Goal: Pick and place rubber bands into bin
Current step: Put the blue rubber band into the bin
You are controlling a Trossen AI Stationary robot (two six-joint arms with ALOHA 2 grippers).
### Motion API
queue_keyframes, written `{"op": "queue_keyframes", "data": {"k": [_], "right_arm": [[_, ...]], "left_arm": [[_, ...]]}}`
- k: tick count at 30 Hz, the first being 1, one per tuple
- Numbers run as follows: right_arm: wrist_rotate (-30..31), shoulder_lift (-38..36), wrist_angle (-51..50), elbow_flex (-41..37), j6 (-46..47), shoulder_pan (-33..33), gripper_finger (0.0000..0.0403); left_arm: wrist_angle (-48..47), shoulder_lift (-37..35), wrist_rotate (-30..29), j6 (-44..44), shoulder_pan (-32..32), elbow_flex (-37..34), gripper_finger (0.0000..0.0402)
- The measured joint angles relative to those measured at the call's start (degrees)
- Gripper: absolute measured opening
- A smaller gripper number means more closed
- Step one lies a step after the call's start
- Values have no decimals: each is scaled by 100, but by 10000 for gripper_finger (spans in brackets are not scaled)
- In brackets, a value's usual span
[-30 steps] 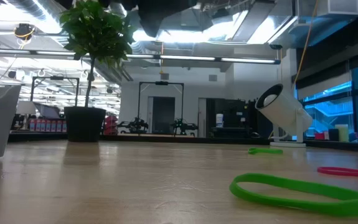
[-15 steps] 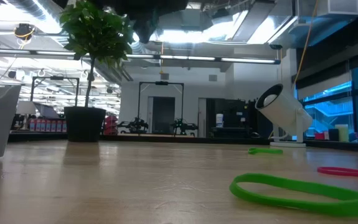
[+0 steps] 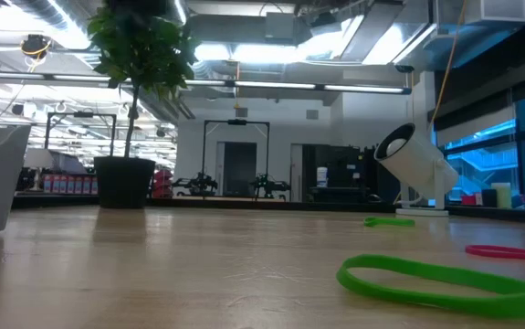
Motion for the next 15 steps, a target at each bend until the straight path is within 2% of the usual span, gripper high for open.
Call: {"op": "queue_keyframes", "data": {"k": [3, 6, 10, 15], "right_arm": [[-10, 0, 39, -520, 259, 13, 156], [-313, 0, 284, -1134, 580, 46, 147], [-904, -38, 1274, -1962, 690, 176, 128], [-1176, -63, 2557, -2727, 788, 441, 113]], "left_arm": [[-1529, -63, -212, -797, -509, 549, 2], [-2566, -31, -224, -1714, -973, 962, 2], [-3120, -22, 101, -3041, -1460, 1144, 2], [-3388, 117, 244, -4454, -1914, 1017, 2]]}}
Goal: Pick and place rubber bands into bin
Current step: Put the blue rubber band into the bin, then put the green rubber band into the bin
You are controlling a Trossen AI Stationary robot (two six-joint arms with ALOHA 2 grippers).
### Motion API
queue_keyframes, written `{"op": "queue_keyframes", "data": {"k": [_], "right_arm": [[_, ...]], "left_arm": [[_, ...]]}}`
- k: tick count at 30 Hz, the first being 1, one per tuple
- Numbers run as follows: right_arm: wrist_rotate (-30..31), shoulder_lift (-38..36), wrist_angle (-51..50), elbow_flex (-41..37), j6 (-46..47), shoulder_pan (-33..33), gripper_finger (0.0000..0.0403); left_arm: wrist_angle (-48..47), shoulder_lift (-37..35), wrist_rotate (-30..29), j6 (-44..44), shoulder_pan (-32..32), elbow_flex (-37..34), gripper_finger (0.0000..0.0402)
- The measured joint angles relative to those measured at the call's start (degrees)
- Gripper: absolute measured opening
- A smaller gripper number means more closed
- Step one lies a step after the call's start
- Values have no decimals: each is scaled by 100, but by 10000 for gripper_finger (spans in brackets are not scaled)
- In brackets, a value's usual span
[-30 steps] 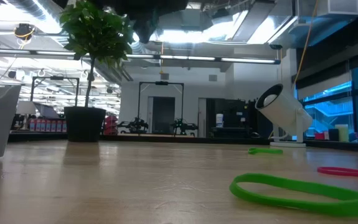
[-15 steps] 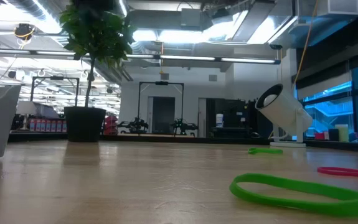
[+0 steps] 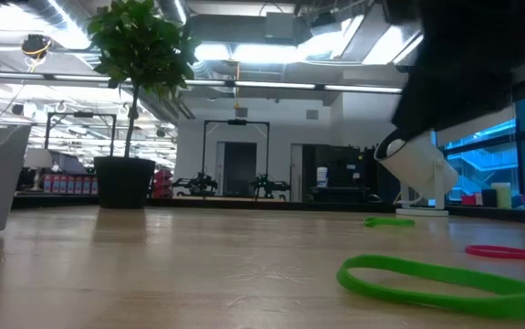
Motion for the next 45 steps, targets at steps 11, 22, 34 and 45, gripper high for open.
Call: {"op": "queue_keyframes", "data": {"k": [11, 22, 34, 45], "right_arm": [[-50, 0, 450, -281, 249, 566, 112], [-76, 0, 268, -264, 229, 939, 112], [-183, 0, 229, -264, 222, 1336, 112], [21, 469, 1591, -433, -1791, 976, 112]], "left_arm": [[-37, 1247, 1174, -1828, -438, -481, 9], [372, 1643, 1472, -2666, -438, -491, 118], [503, 1626, 302, -2440, -308, -362, 164], [2061, 1623, -1224, 1474, 370, 92, 125]]}}
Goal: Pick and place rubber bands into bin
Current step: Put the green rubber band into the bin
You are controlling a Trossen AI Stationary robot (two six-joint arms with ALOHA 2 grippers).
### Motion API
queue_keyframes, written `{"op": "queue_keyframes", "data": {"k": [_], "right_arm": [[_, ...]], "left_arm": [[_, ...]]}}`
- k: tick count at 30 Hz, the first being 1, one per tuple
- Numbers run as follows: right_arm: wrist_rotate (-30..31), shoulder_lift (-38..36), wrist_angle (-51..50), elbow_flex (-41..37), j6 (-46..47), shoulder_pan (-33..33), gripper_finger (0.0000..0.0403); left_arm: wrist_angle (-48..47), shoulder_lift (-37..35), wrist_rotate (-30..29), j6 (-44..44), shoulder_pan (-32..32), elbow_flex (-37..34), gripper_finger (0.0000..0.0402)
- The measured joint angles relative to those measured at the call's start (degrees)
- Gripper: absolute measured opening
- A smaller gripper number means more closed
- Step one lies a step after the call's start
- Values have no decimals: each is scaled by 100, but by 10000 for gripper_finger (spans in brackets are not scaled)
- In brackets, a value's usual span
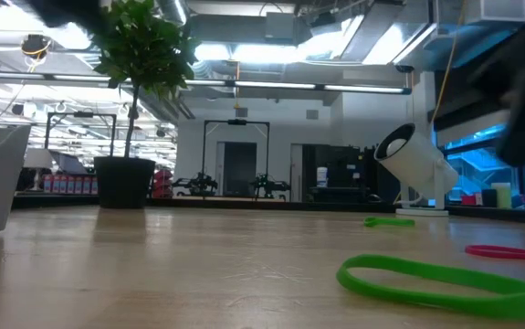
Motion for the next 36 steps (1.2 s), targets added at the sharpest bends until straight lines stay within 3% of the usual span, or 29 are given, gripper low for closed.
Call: {"op": "queue_keyframes", "data": {"k": [5, 14, 17, 20, 22, 29, 36], "right_arm": [[-201, 473, 964, 16, -540, -376, 112], [-471, 1375, 412, 682, -850, -803, 110], [-785, 1632, -157, 1070, -882, -848, 84], [-812, 1758, -430, 1354, -342, -850, 26], [-918, 1735, -473, 1437, -59, -861, 11], [-223, 1209, -1411, 1991, 400, -835, 4], [690, 763, -3228, 3118, 830, -841, 2]], "left_arm": [[-45, 0, 17, 718, 253, -31, 110], [-89, 0, 247, 1893, 379, -31, 98], [-89, 0, 176, 2178, 488, -32, 98], [-73, 0, 69, 2403, 676, -35, 98], [-23, 0, 62, 2516, 835, -35, 99], [808, 0, 468, 3546, 1248, -38, 108], [2078, 46, 1150, 4355, 1562, -46, 155]]}}
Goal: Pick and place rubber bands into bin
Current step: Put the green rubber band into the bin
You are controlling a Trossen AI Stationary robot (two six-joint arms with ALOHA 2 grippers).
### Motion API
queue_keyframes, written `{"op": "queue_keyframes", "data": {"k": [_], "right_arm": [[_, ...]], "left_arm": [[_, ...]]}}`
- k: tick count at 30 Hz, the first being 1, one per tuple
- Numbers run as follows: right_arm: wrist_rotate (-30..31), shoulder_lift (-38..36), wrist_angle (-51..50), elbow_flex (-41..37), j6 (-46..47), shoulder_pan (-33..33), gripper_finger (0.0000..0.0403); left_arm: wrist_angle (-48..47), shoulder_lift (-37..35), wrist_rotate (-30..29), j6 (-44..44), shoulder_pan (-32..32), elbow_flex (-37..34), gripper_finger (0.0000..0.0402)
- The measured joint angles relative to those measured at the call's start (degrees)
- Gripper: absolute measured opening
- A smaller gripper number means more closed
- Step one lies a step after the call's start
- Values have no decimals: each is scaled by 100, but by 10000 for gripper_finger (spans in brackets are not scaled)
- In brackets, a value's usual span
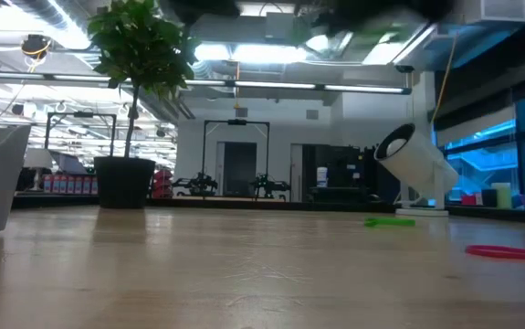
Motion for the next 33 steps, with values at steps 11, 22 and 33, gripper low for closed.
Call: {"op": "queue_keyframes", "data": {"k": [11, 22, 33], "right_arm": [[1266, -53, -1469, 1701, -595, -173, 1], [1279, -47, -1398, 1875, -1189, -313, 1], [1066, -47, -1383, 1874, -1212, -312, 34]], "left_arm": [[1242, 9, 676, 2, 111, 0, 218], [1449, 9, 488, -444, 114, 0, 154], [1444, 9, 475, -385, 114, 0, 4]]}}
